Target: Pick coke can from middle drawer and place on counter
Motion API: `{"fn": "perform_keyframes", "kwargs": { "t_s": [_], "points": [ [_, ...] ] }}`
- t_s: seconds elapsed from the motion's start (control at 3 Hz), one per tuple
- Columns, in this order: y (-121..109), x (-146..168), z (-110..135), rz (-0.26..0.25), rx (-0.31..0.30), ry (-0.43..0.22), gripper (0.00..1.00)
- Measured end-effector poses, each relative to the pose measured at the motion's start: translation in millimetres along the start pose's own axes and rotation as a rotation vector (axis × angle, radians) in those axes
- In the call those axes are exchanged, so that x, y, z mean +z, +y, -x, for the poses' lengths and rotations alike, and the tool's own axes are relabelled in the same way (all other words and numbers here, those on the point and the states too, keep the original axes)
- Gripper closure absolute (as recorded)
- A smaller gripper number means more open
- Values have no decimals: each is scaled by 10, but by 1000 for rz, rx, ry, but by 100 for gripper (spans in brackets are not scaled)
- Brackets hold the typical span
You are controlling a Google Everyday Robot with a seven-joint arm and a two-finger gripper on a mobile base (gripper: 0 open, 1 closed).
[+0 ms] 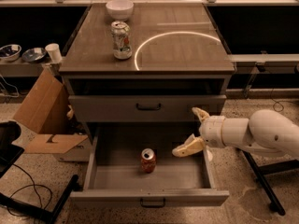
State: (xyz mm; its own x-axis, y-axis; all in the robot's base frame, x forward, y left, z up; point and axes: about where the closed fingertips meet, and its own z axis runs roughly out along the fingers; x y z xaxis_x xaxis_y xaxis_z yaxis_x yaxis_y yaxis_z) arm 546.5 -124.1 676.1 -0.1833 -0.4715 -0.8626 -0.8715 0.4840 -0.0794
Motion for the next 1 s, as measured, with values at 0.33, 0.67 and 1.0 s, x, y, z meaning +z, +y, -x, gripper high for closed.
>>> {"fn": "perform_keyframes", "kwargs": {
  "t_s": [0.33, 0.67, 1.0],
  "points": [
    [17, 10, 15, 6, -6, 0, 0],
    [60, 445, -244, 39, 7, -64, 0],
    [-40, 1054, -445, 31, -61, -228, 0]
  ]
}}
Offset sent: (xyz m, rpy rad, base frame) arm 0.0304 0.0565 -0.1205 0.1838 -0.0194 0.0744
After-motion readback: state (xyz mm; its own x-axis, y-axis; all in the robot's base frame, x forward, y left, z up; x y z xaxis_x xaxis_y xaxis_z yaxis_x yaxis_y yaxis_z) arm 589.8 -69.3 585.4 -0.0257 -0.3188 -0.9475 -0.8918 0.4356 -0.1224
